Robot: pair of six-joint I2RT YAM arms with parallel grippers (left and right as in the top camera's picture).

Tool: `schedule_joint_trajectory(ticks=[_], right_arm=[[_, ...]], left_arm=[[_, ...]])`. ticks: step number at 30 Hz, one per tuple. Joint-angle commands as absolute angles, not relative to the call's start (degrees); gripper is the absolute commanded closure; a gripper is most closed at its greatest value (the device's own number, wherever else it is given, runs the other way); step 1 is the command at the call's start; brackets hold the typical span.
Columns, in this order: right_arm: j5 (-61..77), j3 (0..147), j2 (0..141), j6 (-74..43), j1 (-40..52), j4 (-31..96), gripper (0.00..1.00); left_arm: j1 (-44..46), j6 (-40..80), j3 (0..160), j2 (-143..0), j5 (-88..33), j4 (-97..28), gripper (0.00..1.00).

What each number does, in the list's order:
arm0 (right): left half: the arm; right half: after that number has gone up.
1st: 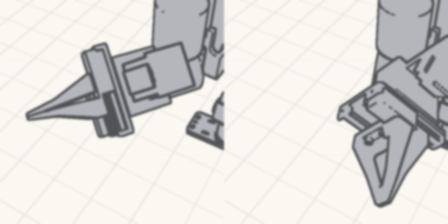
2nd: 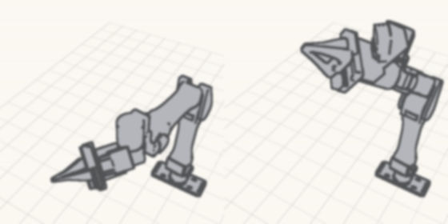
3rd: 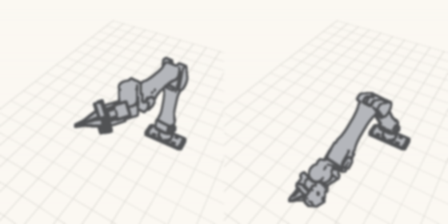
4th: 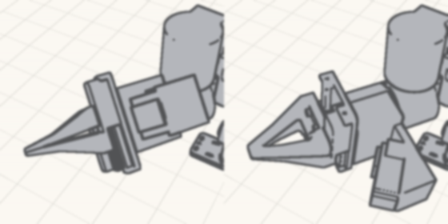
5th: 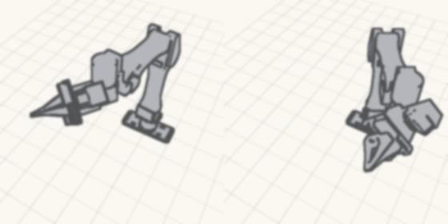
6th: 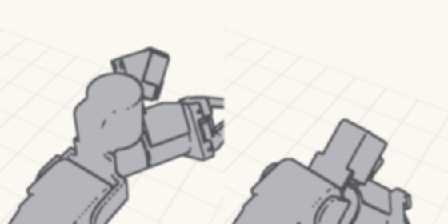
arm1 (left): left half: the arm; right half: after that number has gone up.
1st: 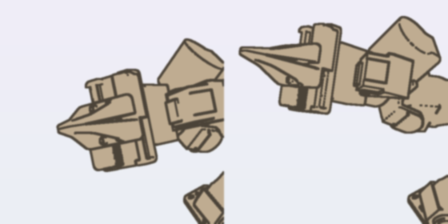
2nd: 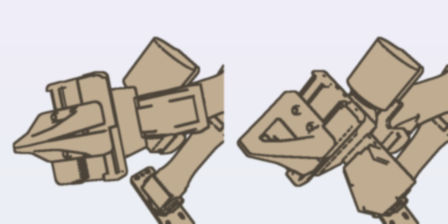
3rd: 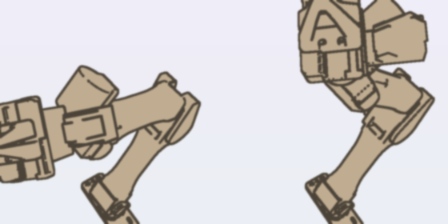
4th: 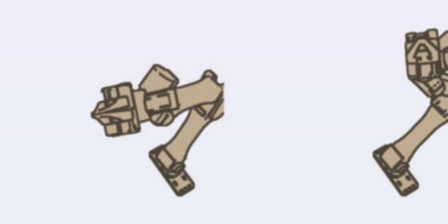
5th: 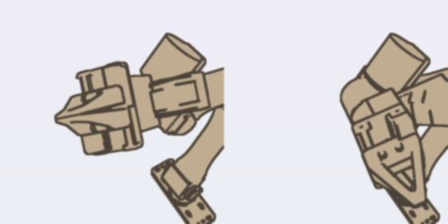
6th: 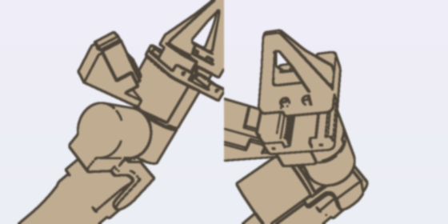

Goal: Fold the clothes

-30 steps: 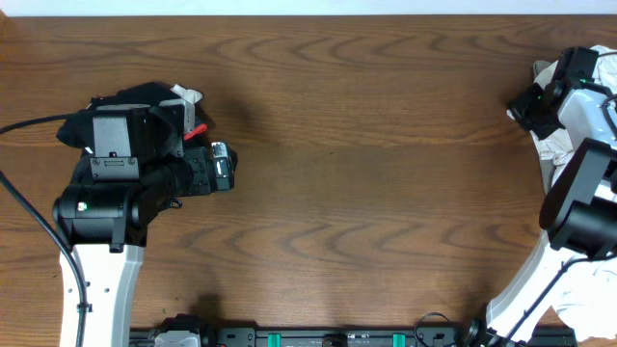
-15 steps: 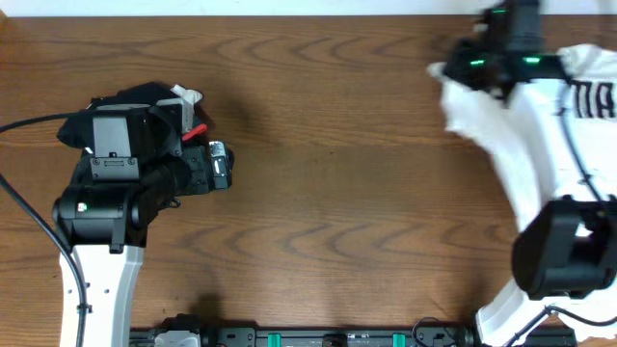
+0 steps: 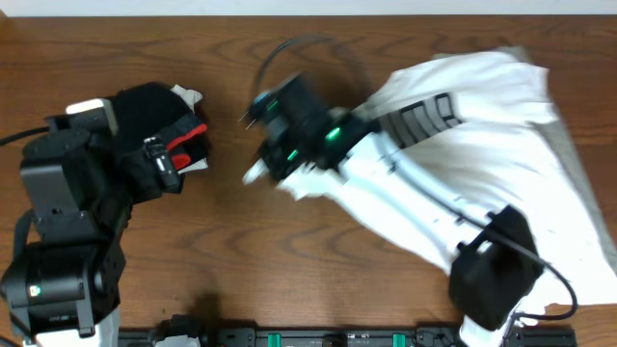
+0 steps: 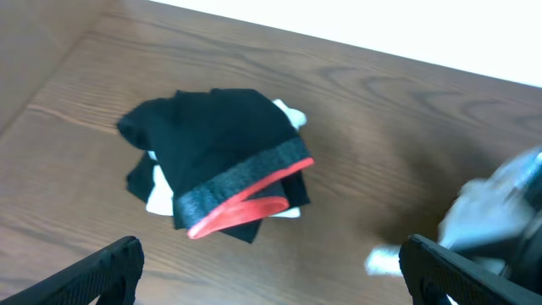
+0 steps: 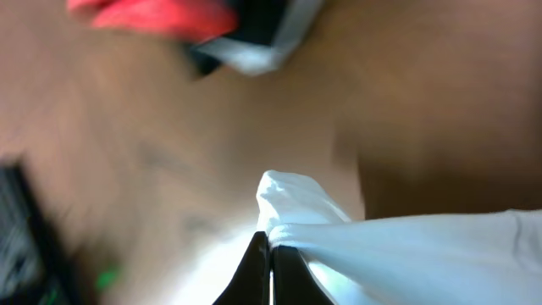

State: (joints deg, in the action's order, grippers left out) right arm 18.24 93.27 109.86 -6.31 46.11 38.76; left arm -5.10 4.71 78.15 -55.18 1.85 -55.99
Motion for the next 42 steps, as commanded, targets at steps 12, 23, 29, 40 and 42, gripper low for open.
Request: schedule_joint_trajectory(ticks=[12,23,29,40,42], right_arm=[[11.99,93.65,108.86,2.59,51.64,44.91,0.47],[12.45,93.65,105.38,-10.04,13.04,48.34,0.24],[11.99,93.62,110.19,-9.98,-2.68,49.52,0.24],[7.29,93.62,122.30,-3.77,-13.21,50.04,0.28],[8.29,93.65,122.32,-1.19,-14.57,49.10,0.27]], left_arm=[[-5.82,4.80,79.00,-55.96,6.70,-56.10,0.02],[-5.76,4.82,78.96,-60.10,-8.51,-56.27,0.03],[-3.49,4.89,77.67,-68.27,-14.39,-56.53,0.11],[-1.06,4.99,77.56,-84.99,-23.14,-56.95,0.00],[0.27,4.69,77.56,-88.29,-23.16,-57.28,0.01]])
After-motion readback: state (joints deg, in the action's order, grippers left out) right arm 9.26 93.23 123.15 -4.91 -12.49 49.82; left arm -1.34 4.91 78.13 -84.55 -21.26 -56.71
